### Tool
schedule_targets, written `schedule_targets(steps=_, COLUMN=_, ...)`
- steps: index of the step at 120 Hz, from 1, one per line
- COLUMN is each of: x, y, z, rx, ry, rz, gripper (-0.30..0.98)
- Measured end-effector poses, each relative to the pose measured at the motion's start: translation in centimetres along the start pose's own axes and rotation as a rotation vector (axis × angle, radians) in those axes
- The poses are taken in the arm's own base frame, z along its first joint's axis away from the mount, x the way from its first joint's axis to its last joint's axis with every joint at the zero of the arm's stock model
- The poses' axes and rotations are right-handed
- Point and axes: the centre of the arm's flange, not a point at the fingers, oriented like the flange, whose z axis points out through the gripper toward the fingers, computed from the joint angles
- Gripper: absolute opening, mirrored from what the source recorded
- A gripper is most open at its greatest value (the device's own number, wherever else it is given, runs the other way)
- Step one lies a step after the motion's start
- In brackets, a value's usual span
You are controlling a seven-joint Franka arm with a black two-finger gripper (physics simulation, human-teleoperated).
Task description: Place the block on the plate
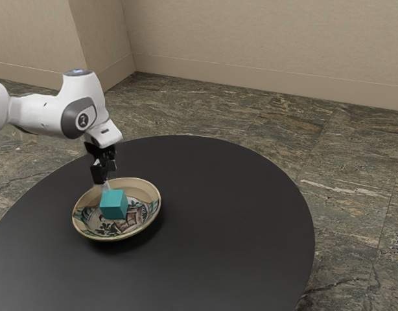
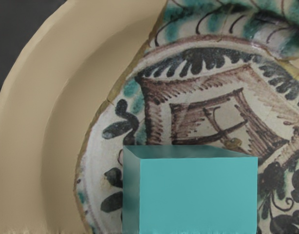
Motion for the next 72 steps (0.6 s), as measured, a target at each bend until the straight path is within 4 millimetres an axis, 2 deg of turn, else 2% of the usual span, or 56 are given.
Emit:
schedule_targets(steps=23, x=0.4, y=0.6, z=-3.2, rx=0.038, ry=-0.005, rz=-0.001, gripper=0.68)
schedule_targets(steps=56, x=-0.1, y=1.3, z=-7.3, rx=0.063, ry=-0.016, rz=-0.025, gripper=0.69)
schedule_targets(steps=72, x=-0.3, y=1.0, z=-10.5, rx=0.088, ry=-0.014, rz=-0.049, gripper=0.69)
